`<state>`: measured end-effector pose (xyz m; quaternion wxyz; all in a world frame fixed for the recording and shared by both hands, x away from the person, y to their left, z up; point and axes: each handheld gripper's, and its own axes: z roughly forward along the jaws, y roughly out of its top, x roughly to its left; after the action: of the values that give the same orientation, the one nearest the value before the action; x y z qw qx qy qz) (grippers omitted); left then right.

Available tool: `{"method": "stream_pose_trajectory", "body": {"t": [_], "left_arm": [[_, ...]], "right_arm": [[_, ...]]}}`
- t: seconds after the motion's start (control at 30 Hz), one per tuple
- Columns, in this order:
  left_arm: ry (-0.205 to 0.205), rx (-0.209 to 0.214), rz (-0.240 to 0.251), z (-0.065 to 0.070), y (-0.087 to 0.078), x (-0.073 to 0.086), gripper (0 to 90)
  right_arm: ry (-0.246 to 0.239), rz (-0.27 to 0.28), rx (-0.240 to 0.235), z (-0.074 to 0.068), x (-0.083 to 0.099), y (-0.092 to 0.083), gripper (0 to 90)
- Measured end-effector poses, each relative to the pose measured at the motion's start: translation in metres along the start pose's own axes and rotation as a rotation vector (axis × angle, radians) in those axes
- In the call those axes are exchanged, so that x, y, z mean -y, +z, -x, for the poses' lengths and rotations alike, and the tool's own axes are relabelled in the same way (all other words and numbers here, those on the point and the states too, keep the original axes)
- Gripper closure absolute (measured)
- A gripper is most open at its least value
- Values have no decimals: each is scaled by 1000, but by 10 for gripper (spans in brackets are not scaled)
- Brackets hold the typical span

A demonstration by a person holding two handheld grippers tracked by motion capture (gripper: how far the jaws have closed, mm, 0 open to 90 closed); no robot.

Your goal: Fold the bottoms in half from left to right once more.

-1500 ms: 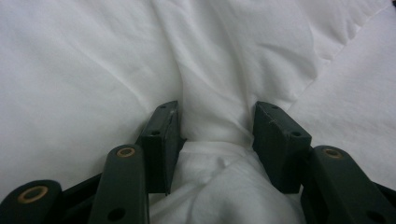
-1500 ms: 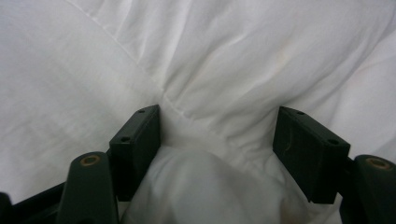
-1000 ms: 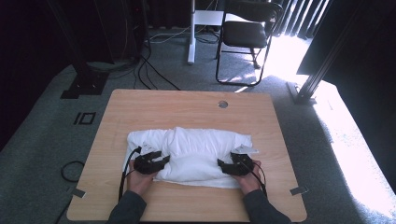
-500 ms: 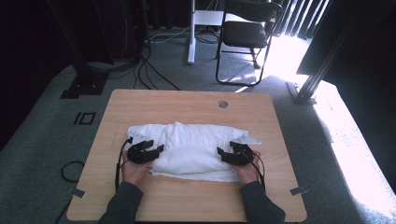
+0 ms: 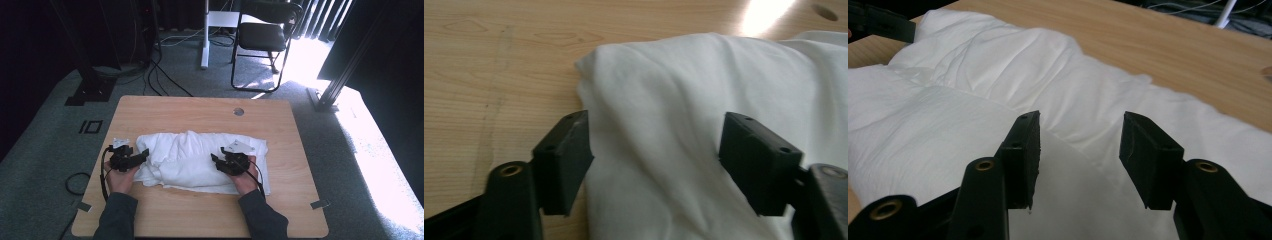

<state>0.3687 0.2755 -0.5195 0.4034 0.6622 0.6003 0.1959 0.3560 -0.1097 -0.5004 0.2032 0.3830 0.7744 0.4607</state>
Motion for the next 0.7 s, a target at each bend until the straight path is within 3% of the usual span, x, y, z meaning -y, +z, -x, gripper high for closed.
{"method": "stream_pose_trajectory", "body": {"t": [0.03,0.17,0.3,0.4,0.7], "left_arm": [[-13,25,-4,-1,0,0,281],[-28,49,-13,0,4,0,174],[-49,49,-94,-2,20,4,108],[-56,38,-135,-3,29,7,82],[-15,-49,-155,1,28,10,79]], "right_arm": [[5,-11,-7,-2,1,6,490],[8,-28,-8,-7,2,19,447],[23,-37,-14,-8,3,26,414],[25,-45,-10,-8,5,28,406],[37,-51,-7,-7,10,29,396]]}}
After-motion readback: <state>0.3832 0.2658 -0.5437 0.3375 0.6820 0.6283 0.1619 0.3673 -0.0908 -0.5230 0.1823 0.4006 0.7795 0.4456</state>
